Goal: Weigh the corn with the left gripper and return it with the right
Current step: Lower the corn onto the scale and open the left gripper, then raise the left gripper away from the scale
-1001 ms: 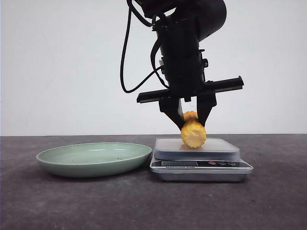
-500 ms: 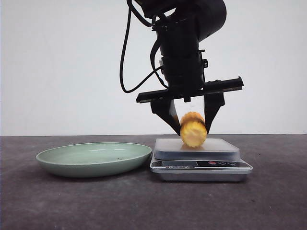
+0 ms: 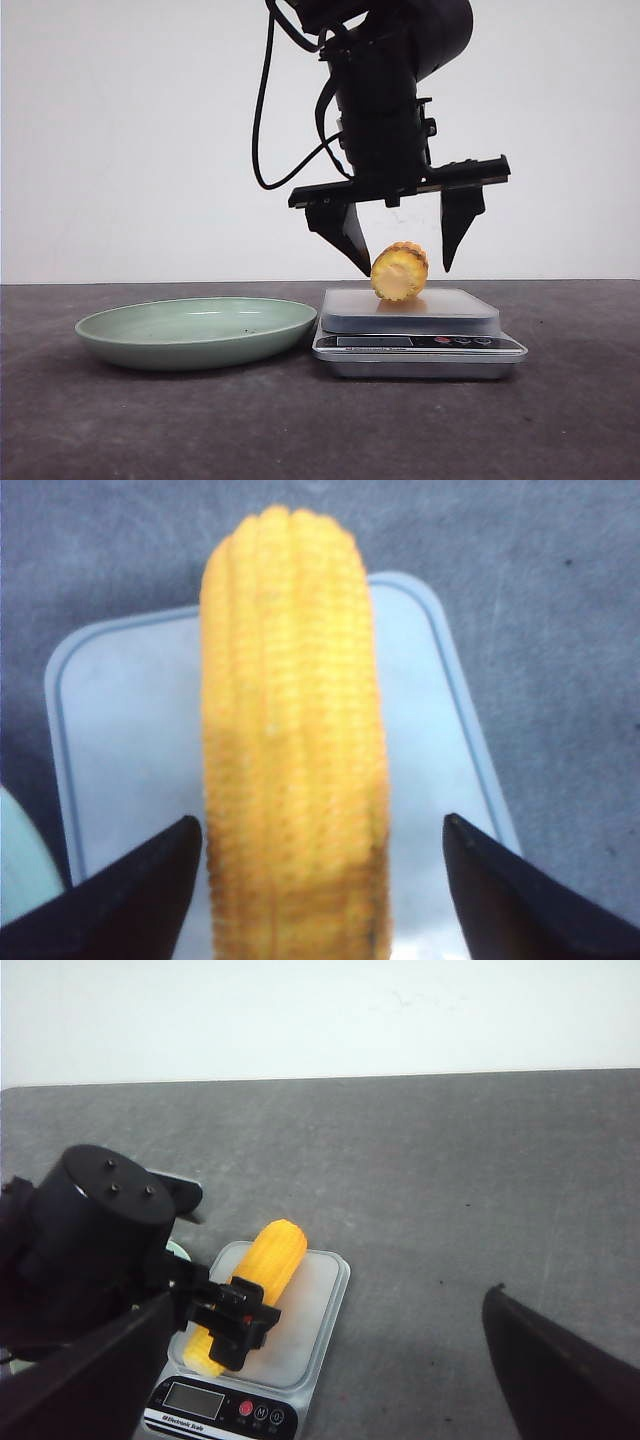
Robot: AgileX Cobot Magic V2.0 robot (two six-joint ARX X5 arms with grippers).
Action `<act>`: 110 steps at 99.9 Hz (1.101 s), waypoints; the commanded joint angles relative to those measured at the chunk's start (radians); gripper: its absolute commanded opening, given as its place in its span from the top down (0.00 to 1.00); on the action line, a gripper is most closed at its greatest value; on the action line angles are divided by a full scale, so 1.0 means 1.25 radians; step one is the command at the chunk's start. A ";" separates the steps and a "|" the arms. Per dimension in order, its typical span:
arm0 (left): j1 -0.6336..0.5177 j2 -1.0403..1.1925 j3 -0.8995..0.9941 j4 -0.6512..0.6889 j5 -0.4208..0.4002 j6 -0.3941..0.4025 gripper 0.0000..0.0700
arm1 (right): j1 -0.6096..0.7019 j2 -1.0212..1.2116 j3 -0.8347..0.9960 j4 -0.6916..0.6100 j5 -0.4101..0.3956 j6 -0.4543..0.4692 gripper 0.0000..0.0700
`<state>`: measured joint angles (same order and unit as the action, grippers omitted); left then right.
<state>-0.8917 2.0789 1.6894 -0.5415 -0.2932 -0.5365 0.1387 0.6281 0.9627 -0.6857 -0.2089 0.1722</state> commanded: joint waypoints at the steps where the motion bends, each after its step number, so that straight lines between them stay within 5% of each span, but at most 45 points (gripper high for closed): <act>1: -0.010 -0.013 0.023 0.007 -0.019 0.023 0.32 | 0.003 0.002 0.016 0.003 0.002 0.000 0.11; 47: -0.016 -0.286 0.027 -0.042 -0.163 0.187 0.32 | 0.003 0.002 0.016 -0.004 0.002 0.008 0.11; 66: -0.021 -0.476 0.027 -0.085 -0.172 0.255 0.33 | 0.003 0.002 0.016 -0.009 0.002 -0.014 0.11; 110: -0.021 -0.843 -0.001 -0.330 -0.201 0.228 0.33 | 0.003 -0.002 0.016 -0.008 -0.001 -0.022 0.11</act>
<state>-0.9077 1.0584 1.6852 -0.9344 -0.5304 -0.2310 0.1387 0.6205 0.9627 -0.7013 -0.2085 0.1539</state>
